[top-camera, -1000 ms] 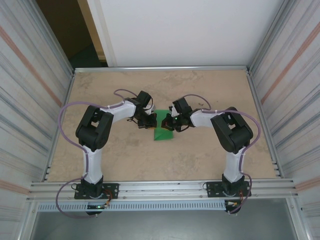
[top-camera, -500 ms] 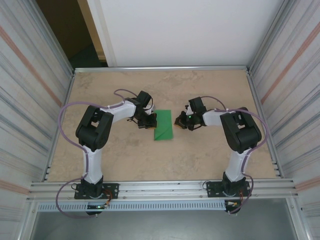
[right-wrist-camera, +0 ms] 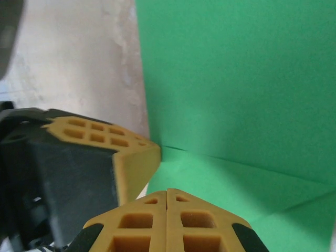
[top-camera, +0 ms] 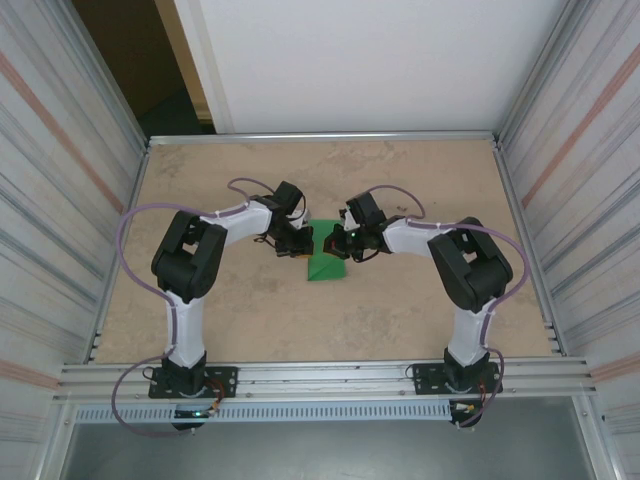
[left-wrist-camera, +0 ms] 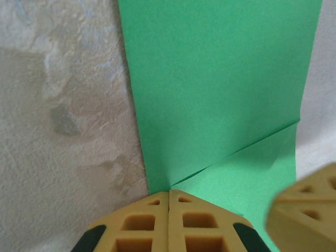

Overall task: Fold a paper plane with a square sheet of paper (pick it up from the middle)
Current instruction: Fold the triangle a second time at the center of the table.

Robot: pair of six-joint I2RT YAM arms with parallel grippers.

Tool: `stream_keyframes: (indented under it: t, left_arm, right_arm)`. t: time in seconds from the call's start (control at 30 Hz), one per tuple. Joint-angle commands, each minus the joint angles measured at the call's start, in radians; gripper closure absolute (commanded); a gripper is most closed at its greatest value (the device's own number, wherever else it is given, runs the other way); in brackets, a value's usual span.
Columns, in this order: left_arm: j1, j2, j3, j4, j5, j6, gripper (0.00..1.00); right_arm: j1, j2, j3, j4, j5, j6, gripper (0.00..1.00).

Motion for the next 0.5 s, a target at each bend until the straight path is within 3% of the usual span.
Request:
stream_keyframes:
  t: [0.0,0.27,0.47]
  left_arm:
    - [0.015,0.033,-0.001,-0.064,-0.050,0.013,1.00]
    - [0.014,0.008,0.009,-0.051,-0.028,0.011,1.00]
    - [0.015,-0.102,0.018,0.010,0.030,-0.007,0.99]
  right_arm:
    - [-0.002,0.045,0.033,-0.010,-0.020,0.012,1.00]
    - [-0.012,0.088,-0.023,-0.013,-0.007,0.012,1.00]
    - [-0.022,0.109,-0.068,-0.028,0.017,0.016,1.00]
